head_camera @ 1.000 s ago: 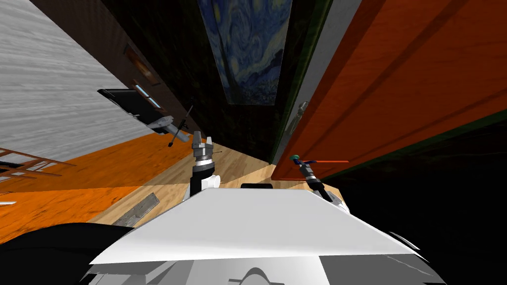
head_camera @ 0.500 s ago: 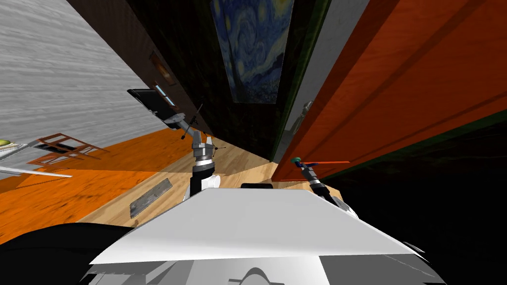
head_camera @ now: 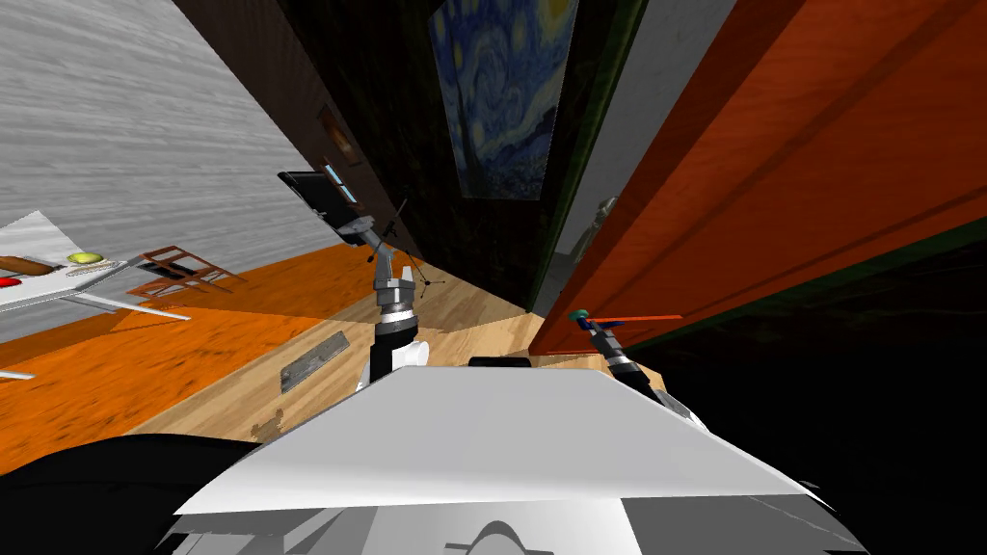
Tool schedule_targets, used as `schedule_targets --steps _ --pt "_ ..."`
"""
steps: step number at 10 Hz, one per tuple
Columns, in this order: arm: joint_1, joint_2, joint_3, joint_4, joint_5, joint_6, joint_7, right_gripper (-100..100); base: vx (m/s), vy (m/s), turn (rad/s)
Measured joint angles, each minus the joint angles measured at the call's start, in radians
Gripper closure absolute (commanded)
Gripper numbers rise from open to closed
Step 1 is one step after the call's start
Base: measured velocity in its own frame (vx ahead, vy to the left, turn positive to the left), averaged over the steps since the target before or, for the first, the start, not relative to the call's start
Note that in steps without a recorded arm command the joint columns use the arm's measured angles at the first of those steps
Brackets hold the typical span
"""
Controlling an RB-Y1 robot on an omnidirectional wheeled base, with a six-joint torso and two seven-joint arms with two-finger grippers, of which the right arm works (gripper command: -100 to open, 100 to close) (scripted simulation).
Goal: Pull the door open
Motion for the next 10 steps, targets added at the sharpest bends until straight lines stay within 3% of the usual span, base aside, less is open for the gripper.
schedule_targets --steps 3,7,10 --pt "0.008 -0.011 0.004 0.001 -0.001 -0.022 -0.007 100 -0.224 -0.07 0.146" --pt "0.009 -0.019 0.018 0.041 0.003 -0.067 -0.018 100 -0.209 -0.088 0.167" --pt "0.012 -0.022 0.024 0.046 0.004 -0.078 -0.023 100 -0.162 -0.053 0.121"
